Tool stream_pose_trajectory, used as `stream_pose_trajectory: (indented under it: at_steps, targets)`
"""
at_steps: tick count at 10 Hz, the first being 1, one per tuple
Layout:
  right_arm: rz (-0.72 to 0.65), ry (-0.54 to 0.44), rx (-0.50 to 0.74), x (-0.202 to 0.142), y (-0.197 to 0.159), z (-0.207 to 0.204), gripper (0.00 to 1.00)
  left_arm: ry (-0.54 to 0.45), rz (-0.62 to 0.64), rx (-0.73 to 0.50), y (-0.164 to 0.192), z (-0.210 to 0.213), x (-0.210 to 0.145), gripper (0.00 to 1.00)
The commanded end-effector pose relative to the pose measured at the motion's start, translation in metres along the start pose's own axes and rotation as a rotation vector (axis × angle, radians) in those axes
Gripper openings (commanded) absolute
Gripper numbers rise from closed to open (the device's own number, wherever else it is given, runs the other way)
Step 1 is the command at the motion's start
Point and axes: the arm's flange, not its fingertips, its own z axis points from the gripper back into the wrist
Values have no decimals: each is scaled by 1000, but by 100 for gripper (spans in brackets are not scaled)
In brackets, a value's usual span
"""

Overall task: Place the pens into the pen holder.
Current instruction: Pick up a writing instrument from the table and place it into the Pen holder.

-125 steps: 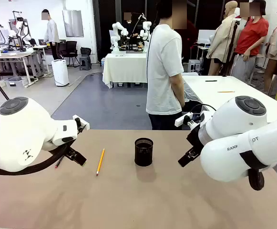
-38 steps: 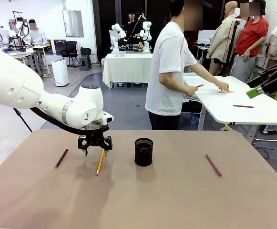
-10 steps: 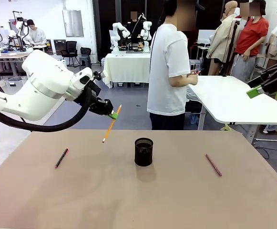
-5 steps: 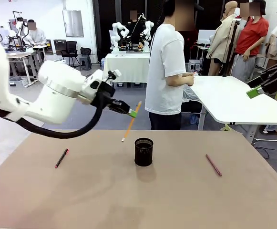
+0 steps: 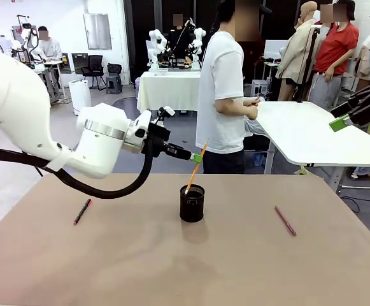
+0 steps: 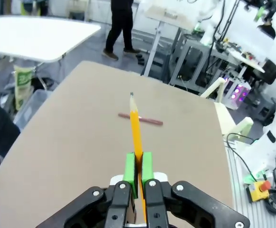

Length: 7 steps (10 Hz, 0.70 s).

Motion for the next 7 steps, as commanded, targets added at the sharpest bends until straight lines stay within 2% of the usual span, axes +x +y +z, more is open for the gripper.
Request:
stream_pose_trajectory:
  at_steps: [1,2,3,4,7]
  targets:
    - [10,-36,9,1,-1,0,100,-124,-46,-36,12,1,-4,0]
    - [10,-36,9,1,-1,0,100,-183,-39,-64,19,0,0,0]
    - [10,-36,9,1,-1,0,100,-203,-46,-102,23,2,0,0]
    - [10,-36,9,1,-1,0,100,-231,-42,-81,28,-1,-5,0]
    - [10,-36,9,1,-1,0,100,-200,-10,-45,49,-6,-31,0]
